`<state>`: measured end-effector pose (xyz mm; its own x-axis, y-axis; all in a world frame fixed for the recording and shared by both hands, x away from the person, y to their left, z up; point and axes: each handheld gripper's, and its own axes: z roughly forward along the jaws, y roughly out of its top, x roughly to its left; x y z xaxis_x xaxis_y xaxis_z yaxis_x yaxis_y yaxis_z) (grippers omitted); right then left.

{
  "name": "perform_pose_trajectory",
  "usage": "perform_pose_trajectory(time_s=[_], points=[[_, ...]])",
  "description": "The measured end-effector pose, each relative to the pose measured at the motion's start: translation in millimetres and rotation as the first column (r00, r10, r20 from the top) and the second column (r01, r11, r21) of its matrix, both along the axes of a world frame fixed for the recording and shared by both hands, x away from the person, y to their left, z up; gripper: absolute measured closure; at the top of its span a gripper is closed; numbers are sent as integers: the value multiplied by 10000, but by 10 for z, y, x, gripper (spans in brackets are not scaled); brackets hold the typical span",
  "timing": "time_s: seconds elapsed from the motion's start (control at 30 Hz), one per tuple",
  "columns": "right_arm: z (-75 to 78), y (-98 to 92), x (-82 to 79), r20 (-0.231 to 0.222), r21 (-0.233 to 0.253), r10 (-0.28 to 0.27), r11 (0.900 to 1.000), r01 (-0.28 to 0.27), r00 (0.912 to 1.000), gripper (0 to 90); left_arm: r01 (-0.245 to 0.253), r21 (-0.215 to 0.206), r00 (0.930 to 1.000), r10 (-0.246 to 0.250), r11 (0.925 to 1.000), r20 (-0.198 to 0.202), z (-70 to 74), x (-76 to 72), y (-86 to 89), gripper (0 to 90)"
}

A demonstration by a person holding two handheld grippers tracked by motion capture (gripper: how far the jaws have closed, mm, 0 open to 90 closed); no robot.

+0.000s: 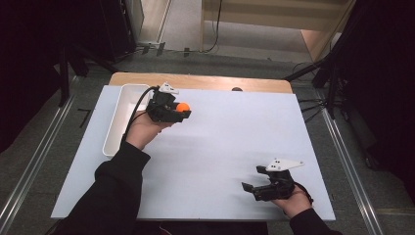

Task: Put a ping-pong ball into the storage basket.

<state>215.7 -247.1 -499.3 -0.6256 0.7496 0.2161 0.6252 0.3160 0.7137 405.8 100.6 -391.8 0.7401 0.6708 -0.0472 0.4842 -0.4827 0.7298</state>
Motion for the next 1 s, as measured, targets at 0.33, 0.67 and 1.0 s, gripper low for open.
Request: perform_pose_trajectory(time_s=[0.33,0.67,1.0], points=[[0,1,0,-18,15,6,10000,-6,10000,116,-269,-127,9996,269,9996,16,22,51,103,498],[-3,3,1,-20,-4,36,10000,-36,10000,116,-537,-41,9986,537,9985,-9,31,92,181,499],[-3,3,0,-27,-1,33,10000,-33,10000,116,-826,-40,9965,826,9966,-125,32,140,267,498]])
